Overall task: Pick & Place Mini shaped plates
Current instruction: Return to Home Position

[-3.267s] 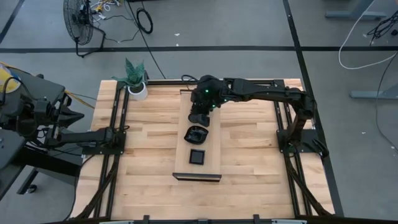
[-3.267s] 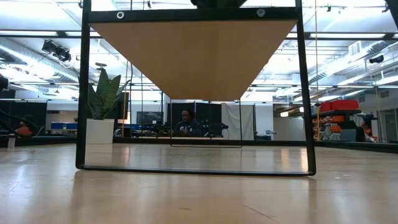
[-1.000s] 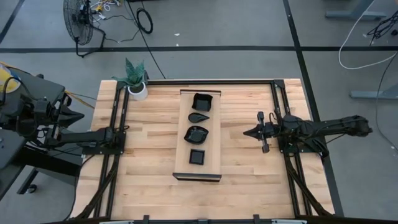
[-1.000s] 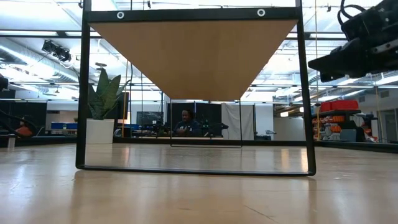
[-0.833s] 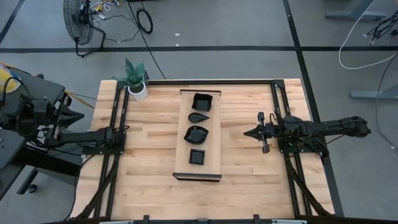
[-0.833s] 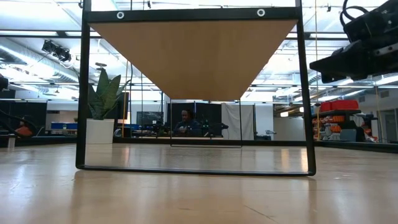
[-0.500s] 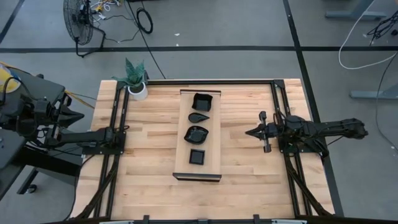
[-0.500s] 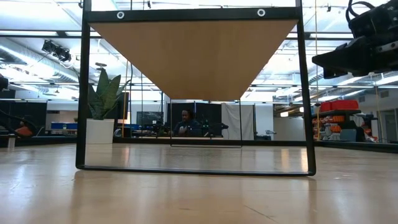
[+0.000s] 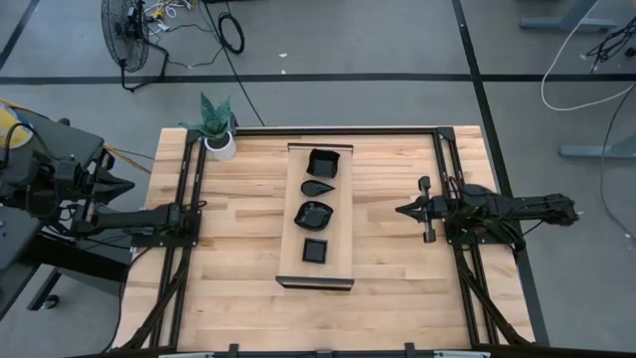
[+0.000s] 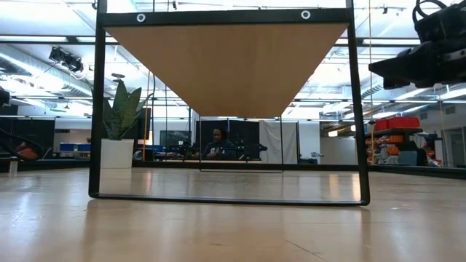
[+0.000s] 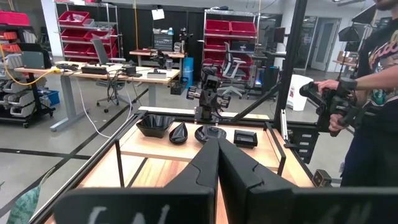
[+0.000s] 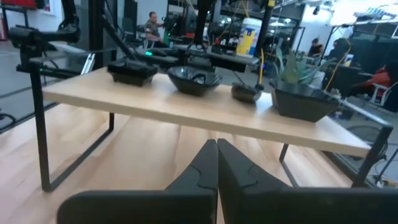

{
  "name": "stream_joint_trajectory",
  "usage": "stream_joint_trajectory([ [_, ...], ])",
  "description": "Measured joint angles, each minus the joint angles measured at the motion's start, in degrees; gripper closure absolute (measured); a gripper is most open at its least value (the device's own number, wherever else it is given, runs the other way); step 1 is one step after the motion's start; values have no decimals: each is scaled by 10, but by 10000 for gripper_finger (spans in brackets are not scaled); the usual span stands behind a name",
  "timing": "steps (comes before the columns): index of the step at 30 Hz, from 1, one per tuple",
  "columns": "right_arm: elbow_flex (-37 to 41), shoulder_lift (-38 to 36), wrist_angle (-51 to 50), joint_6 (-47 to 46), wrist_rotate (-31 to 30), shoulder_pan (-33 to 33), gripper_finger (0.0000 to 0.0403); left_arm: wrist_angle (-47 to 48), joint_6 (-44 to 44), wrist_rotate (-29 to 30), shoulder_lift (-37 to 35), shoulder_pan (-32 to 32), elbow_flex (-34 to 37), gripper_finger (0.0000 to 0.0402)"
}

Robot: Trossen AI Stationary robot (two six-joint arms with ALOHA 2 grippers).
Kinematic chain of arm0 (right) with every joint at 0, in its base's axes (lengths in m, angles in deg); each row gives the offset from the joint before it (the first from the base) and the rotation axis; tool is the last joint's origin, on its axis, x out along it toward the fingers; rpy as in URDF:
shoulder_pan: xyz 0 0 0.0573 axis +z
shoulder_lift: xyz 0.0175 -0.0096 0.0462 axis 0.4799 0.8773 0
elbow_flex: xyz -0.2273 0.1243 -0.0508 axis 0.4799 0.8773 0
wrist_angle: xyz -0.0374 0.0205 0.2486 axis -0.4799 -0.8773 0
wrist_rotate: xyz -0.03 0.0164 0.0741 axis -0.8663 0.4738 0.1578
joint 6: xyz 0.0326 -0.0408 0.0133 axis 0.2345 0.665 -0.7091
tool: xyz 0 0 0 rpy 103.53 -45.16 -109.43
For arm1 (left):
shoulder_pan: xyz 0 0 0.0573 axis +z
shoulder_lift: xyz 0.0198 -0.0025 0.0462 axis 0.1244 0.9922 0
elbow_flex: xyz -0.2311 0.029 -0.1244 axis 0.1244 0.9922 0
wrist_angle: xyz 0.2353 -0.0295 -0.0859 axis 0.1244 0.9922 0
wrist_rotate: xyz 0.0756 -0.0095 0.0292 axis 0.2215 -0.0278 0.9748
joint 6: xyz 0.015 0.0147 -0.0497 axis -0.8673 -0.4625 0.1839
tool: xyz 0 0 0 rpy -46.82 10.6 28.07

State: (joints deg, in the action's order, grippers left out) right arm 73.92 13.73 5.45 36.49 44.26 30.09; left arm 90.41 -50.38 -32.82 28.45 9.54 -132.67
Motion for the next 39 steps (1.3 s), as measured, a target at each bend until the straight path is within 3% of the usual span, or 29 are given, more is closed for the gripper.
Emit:
stream_joint_trajectory([
  [39,0,-24,2,40,3,1,392,0,0,0,0,0,0,387],
])
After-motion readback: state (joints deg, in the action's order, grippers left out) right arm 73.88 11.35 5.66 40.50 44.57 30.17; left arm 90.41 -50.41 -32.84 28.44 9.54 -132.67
